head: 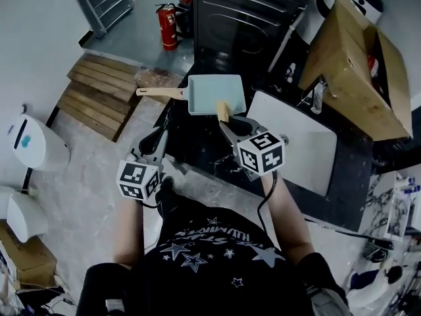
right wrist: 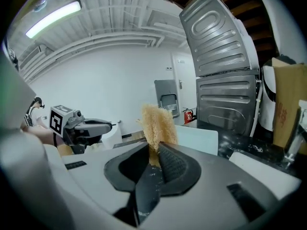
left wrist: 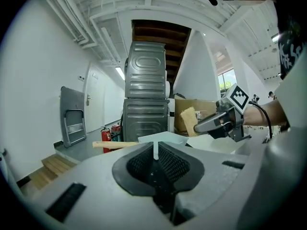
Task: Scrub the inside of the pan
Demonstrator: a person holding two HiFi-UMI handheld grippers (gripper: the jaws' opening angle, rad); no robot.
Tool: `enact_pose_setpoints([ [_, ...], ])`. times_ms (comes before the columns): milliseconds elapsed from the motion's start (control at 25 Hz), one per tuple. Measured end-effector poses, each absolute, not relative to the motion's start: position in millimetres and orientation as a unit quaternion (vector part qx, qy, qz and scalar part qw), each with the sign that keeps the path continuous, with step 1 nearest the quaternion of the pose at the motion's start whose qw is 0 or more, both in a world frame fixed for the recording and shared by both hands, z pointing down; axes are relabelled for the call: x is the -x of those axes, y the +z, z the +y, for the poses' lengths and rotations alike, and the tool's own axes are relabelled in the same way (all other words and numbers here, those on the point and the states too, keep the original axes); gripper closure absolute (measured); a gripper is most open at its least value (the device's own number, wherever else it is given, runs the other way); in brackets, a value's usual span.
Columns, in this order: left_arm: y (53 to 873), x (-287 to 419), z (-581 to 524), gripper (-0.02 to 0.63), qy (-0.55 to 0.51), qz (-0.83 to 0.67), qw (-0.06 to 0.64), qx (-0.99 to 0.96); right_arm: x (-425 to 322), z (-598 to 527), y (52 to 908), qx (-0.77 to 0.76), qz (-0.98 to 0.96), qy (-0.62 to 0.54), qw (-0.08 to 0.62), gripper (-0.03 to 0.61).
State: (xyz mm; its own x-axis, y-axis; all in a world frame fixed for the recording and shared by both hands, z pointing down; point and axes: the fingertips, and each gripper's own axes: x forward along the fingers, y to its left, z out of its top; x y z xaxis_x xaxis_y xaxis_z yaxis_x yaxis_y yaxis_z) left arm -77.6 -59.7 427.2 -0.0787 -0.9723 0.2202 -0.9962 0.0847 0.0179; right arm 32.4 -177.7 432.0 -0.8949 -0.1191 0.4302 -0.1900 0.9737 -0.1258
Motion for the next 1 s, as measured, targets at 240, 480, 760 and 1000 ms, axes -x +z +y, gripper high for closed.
enact_pose_setpoints([
  [240,429.1,26.3,-38.4,0.578,0.072,-0.733,0.094,-0.670,-70.5,-152.5,436.1,-0.062,-0.972,0.082,0.214,0.515],
  [480,427.6,-9.2,-11.5,0.578,0.080,-0.742,0.096,-0.659,-103.6,-126.6,439.1,-0.042,-0.973,0.089,0.211,0.515],
  [760,428.1,-38.3,6.6,0.580,0.090,-0.742,0.099,-0.656,-130.8,-110.9,446.1,-0.035,-0.972,0.100,0.210,0.515],
  [1000,431.8,-55.4,12.8,0.580,0.083,-0.739,0.112,-0.659,-148.2,-102.3,456.6,-0.025,-0.969,0.097,0.224,0.515],
])
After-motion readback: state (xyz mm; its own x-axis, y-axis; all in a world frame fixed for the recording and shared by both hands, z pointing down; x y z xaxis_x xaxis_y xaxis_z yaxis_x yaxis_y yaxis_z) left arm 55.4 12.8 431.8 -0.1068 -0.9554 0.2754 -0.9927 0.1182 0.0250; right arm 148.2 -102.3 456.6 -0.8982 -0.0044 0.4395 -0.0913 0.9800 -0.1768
